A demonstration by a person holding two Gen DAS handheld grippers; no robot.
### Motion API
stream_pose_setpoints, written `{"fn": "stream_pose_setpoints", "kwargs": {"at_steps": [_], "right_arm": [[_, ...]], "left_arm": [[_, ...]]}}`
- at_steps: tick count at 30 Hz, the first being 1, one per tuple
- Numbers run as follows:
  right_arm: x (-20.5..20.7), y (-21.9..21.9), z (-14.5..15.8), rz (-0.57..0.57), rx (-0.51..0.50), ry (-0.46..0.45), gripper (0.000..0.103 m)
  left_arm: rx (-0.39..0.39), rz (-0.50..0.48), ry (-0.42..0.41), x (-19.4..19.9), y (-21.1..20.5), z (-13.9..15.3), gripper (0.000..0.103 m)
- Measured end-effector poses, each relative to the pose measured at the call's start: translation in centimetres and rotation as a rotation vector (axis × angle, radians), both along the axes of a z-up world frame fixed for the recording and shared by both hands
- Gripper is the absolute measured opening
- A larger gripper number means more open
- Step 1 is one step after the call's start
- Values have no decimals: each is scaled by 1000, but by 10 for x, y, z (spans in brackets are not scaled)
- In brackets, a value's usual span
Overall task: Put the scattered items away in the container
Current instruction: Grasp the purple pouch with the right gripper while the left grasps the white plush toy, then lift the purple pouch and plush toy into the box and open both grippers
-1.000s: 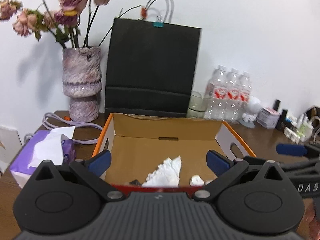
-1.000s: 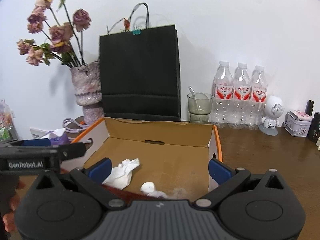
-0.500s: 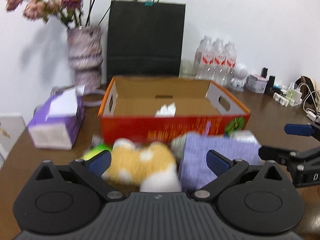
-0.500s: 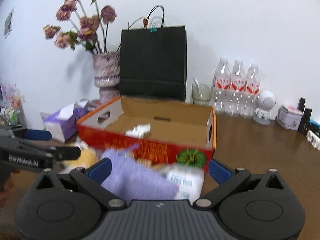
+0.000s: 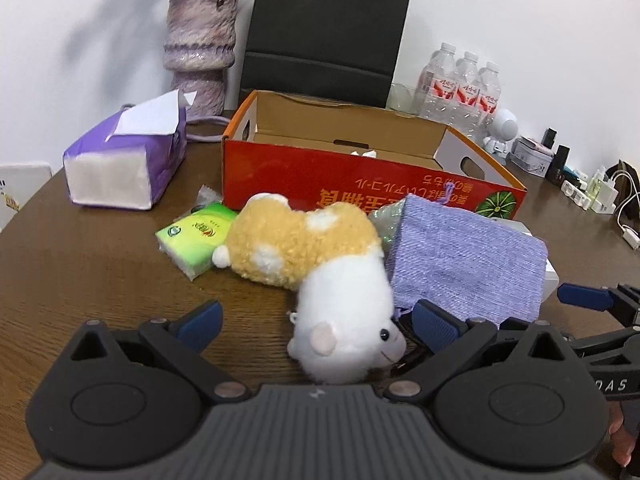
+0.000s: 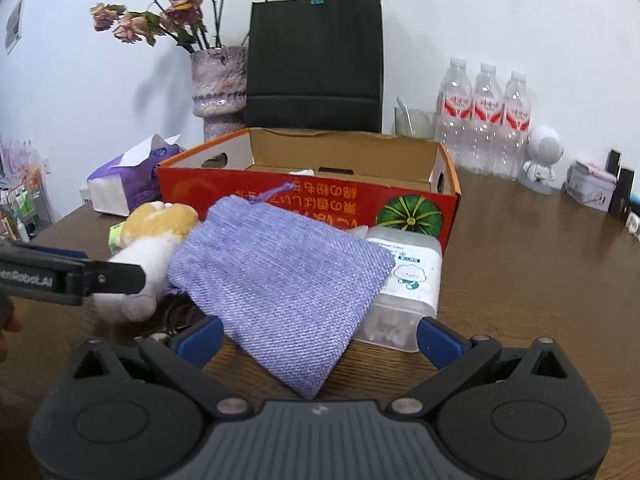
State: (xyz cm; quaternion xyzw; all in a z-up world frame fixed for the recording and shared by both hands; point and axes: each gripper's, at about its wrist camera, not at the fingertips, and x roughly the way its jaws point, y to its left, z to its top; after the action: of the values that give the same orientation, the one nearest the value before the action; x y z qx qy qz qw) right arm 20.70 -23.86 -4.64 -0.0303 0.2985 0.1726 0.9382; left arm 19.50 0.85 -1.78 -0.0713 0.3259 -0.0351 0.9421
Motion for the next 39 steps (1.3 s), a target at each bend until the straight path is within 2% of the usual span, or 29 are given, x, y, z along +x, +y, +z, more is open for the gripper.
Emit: {"fn": "stream_pose_setpoints", "kwargs": {"at_steps": [4,6,8,10,12,13,15,17,19,27,34,39], "right_arm": [[4,0,-3,16,38,30,97],[5,3,-5,23,46,41,94],[8,5,-8,32,69,66,91],[12,4,-11,38,111,94,81],[15,1,-12,37,150,91,63],[17,-1,-12,31,169,97,58],[20,-8,-11,25,213,113,28],[21,-16,-10,41,277,135,3],[15,-20,-5,42,295,114,3],[-24,-13,35,87,256,-73,2],[-37,-14,62,89,253,-157,2],[-44,-15,74,85,254,-194,2]], "left_arm": [[-15,-32,1,5,-3,-4,99],[-30,-53,12,8,-5,-6,90],[-37,-68,29,11,-7,-10,72],[-44,-72,26,10,-8,-12,65],[-64,-83,24,10,-6,-12,59],[-68,-85,22,9,-6,-12,57],[-77,-86,17,7,-5,-11,55],[-90,-88,9,3,-2,-8,54],[-85,-88,-10,-4,-1,-2,53],[-62,-83,-100,-28,1,26,51],[-43,-89,-185,-46,-9,46,48],[-58,-83,-228,-51,-9,59,48]]}}
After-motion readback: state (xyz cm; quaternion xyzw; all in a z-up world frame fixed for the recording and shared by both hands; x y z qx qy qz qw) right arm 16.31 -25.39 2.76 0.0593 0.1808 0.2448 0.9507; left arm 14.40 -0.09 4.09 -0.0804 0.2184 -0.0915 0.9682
